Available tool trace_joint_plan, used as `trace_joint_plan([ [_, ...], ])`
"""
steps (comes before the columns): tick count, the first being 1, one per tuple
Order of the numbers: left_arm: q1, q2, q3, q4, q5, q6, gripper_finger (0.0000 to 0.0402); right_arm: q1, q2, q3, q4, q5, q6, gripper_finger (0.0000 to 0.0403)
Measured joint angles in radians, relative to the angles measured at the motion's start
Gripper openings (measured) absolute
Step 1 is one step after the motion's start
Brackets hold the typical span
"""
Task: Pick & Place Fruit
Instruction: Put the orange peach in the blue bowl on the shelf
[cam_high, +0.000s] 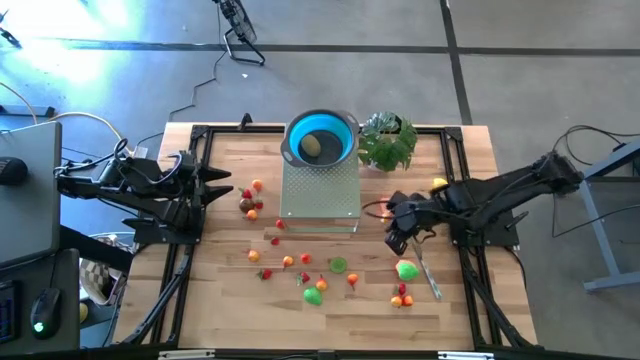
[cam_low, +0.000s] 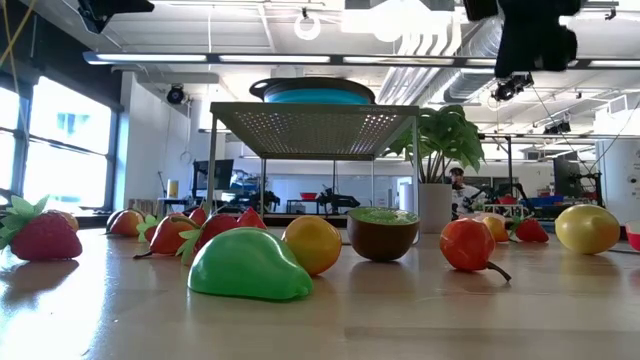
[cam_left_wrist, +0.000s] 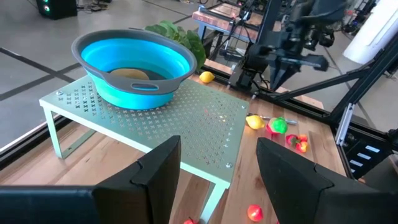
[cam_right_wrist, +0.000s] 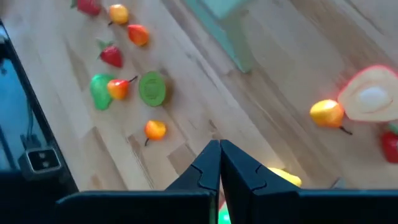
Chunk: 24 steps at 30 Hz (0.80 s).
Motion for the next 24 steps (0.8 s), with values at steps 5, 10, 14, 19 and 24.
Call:
trace_joint_plan([
  [5, 0.0, 0.0, 0.0, 0.0, 0.0, 0.0, 0.0205, -0.03, -0.064, -0.148, 0.073, 0.0, 0.119, 0.0004],
  [10, 0.0, 0.0, 0.0, 0.0, 0.0, 0.0, 0.0205, -0.066, -0.072, -0.243, 0.099, 0.002, 0.293, 0.0004],
  [14, 0.0, 0.0, 0.0, 0.0, 0.0, 0.0, 0.0205, -0.086, -0.055, -0.27, 0.105, 0.021, 0.336, 0.0004],
  [19, 0.0, 0.0, 0.0, 0.0, 0.0, 0.0, 0.0205, -0.108, -0.025, -0.276, 0.109, 0.057, 0.339, 0.0004],
  [24, 0.0, 0.0, 0.0, 0.0, 0.0, 0.0, 0.0205, -0.132, 0.011, -0.276, 0.142, 0.056, 0.338, 0.0004],
])
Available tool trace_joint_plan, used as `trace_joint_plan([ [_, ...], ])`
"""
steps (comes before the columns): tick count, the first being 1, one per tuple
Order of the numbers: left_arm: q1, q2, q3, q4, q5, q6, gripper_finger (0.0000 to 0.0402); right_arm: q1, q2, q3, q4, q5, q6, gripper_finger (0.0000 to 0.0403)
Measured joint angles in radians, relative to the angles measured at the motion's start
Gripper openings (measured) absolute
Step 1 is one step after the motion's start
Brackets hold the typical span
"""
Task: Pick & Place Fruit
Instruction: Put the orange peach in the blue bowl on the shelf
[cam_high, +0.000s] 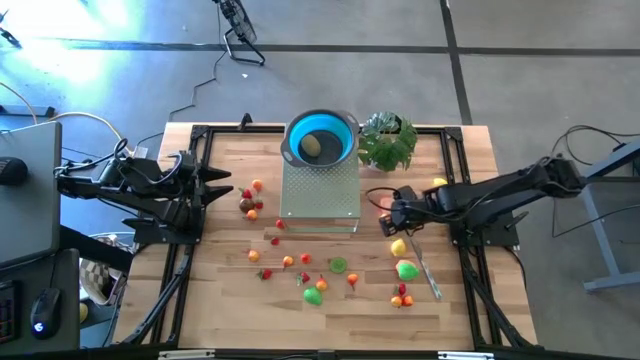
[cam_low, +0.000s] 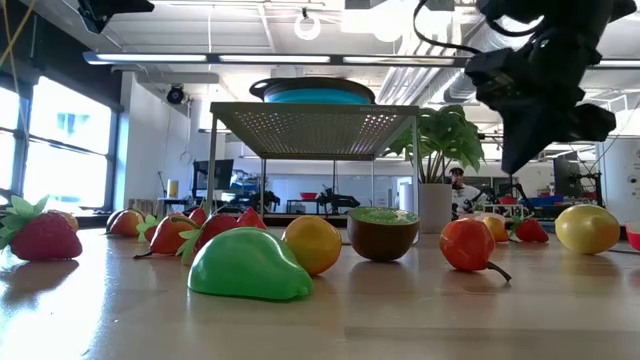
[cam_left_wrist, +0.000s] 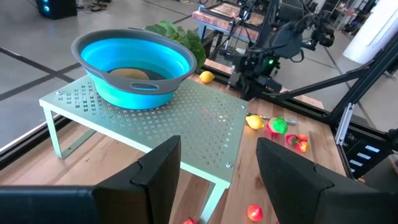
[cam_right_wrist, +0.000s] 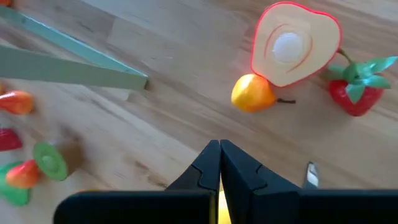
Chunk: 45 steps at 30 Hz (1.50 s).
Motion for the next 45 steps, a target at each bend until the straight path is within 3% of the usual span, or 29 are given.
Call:
trace_joint_plan([
  [7, 0.0, 0.0, 0.0, -0.003, 0.0, 0.0, 0.0205, -0.006, 0.07, 0.0, 0.045, -0.001, -0.007, 0.003],
  [13, 0.0, 0.0, 0.0, -0.005, 0.0, 0.0, 0.0205, -0.006, 0.114, 0.0, 0.051, 0.0, -0.01, 0.0136],
  [18, 0.0, 0.0, 0.0, -0.005, 0.0, 0.0, 0.0205, -0.006, 0.141, 0.0, 0.057, 0.065, 0.029, 0.0231],
  [23, 0.0, 0.0, 0.0, -0.006, 0.0, 0.0, 0.0205, -0.006, 0.173, 0.0, 0.068, 0.117, 0.045, 0.0284],
  [29, 0.0, 0.0, 0.0, -0.007, 0.0, 0.0, 0.0205, -0.006, 0.248, 0.0, 0.096, 0.129, 0.044, 0.0291],
  [45, 0.0, 0.0, 0.0, -0.027, 0.0, -0.001, 0.0205, -0.005, 0.375, 0.0, 0.145, 0.192, 0.034, 0.0251],
])
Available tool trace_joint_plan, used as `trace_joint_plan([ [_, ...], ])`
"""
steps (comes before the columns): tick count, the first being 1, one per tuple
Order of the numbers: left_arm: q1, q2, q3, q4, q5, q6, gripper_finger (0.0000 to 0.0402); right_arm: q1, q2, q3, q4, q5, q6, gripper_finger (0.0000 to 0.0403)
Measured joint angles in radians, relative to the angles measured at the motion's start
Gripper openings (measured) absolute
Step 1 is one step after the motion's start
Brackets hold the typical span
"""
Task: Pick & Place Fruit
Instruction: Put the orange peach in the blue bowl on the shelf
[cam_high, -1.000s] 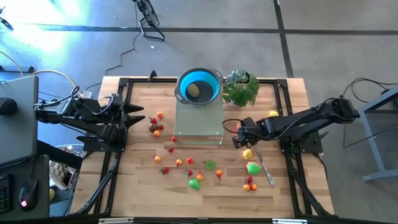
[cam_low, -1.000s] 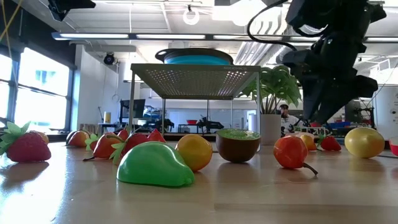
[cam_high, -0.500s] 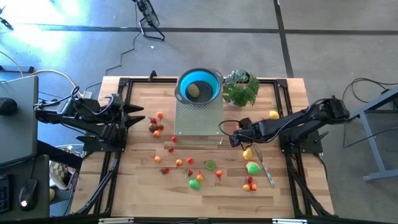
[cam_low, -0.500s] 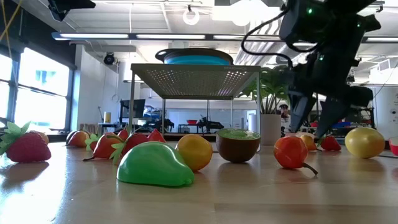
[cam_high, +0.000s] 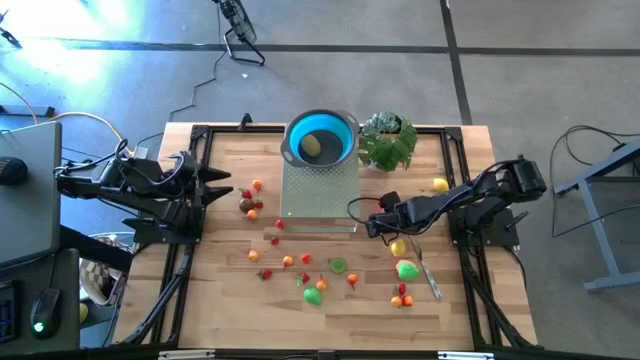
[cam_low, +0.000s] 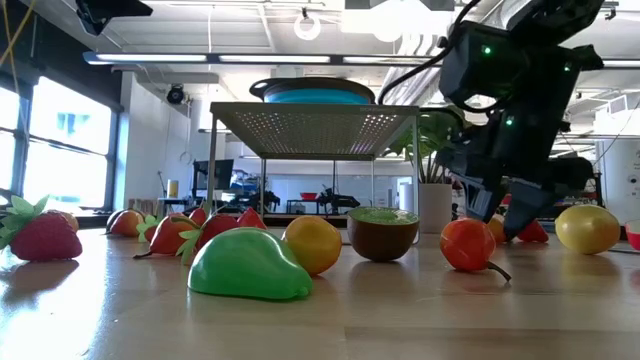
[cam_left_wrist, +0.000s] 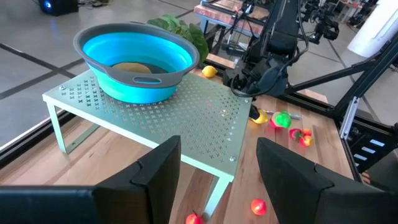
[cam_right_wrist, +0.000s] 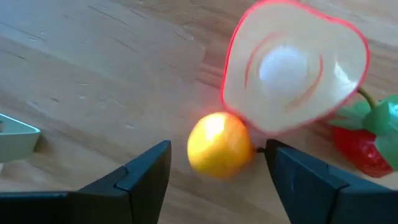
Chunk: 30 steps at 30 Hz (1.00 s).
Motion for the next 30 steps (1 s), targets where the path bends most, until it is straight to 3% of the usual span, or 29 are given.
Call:
trace_joint_plan([
  [17, 0.0, 0.0, 0.0, 0.0, 0.0, 0.0, 0.0205, 0.0, 0.0, 0.0, 0.007, 0.01, 0.01, 0.0146],
  [30, 0.0, 0.0, 0.0, 0.0, 0.0, 0.0, 0.0205, 0.01, -0.011, 0.0, 0.015, -0.051, 0.007, 0.0145],
])
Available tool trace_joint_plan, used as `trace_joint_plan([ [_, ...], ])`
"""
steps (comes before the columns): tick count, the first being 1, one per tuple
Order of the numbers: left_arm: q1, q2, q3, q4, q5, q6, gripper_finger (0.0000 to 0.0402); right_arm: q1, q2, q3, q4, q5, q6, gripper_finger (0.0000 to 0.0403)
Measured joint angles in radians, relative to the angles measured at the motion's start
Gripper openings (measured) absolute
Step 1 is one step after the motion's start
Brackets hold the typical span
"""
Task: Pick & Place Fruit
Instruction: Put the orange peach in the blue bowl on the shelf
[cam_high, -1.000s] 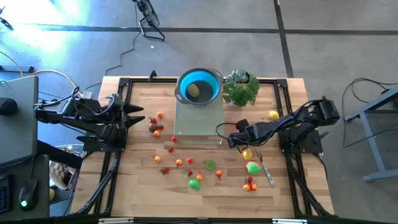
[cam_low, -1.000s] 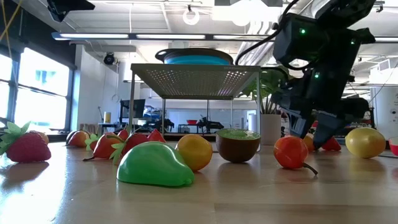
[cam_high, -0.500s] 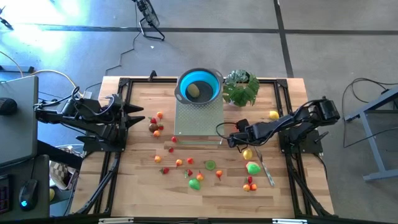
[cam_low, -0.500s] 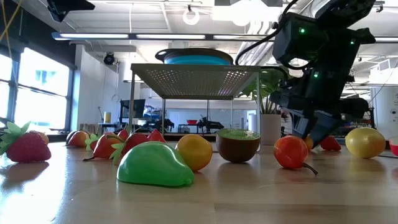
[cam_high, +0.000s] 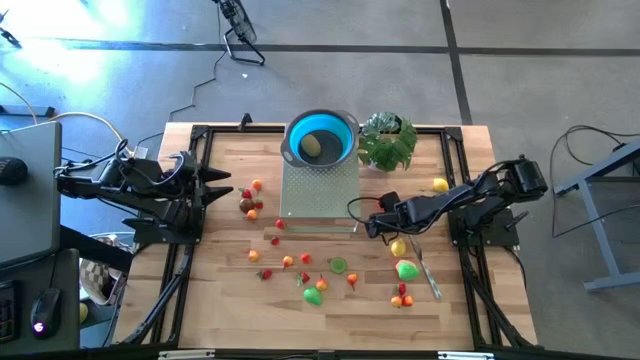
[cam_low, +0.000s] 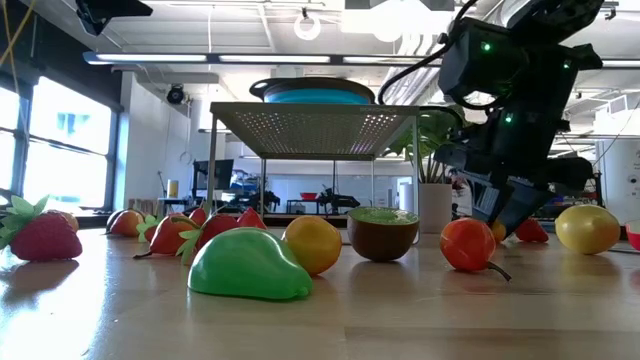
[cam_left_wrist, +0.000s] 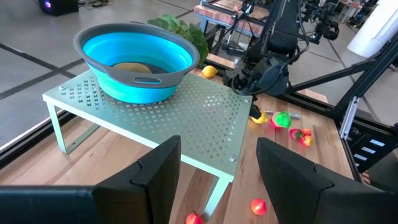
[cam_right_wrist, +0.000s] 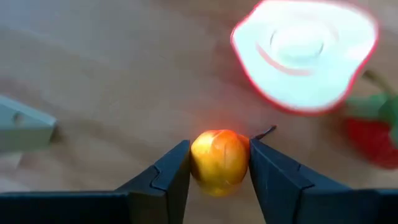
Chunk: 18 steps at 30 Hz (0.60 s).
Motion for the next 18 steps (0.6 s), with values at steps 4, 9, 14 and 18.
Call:
trace_joint_plan([
  [4, 0.0, 0.0, 0.0, 0.0, 0.0, 0.0, 0.0205, 0.016, -0.023, 0.0, 0.009, -0.058, -0.006, 0.0142],
  [9, 0.0, 0.0, 0.0, 0.0, 0.0, 0.0, 0.0205, 0.05, -0.084, 0.0, 0.012, -0.106, -0.007, 0.0132],
  [14, 0.0, 0.0, 0.0, 0.0, 0.0, 0.0, 0.0205, 0.081, -0.177, 0.0, 0.014, -0.105, -0.006, 0.0132],
  [18, 0.0, 0.0, 0.0, 0.0, 0.0, 0.0, 0.0205, 0.096, -0.271, 0.0, 0.028, -0.098, -0.007, 0.0132],
])
